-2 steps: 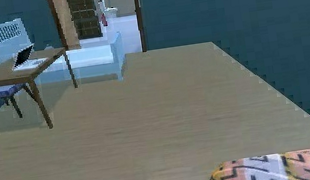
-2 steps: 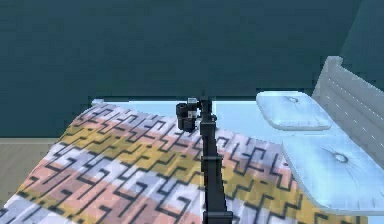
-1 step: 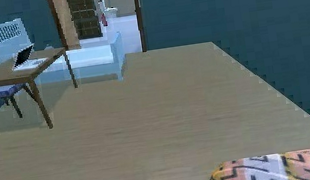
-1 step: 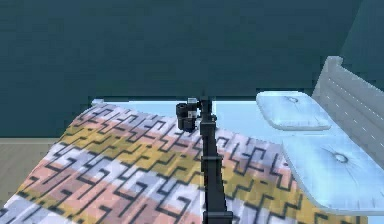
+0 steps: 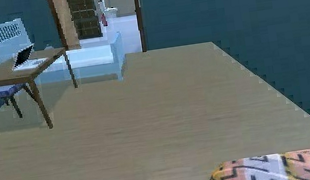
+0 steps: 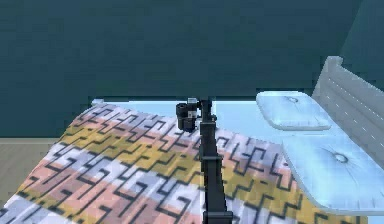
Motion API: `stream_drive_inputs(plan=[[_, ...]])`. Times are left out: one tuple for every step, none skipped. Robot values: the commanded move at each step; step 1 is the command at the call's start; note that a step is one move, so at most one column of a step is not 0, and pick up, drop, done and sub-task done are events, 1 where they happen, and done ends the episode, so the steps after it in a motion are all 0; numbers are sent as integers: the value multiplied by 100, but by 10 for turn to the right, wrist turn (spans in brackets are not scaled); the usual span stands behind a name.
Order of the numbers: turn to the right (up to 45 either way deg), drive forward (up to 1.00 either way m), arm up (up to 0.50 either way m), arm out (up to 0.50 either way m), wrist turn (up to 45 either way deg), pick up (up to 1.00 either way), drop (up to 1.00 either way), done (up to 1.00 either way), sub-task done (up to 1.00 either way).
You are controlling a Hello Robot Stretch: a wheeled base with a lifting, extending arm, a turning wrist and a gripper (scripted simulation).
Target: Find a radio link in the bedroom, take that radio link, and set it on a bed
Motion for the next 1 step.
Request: stream_drive_inputs(plan=[[0,0,10,0,0,0,0,0,0]])
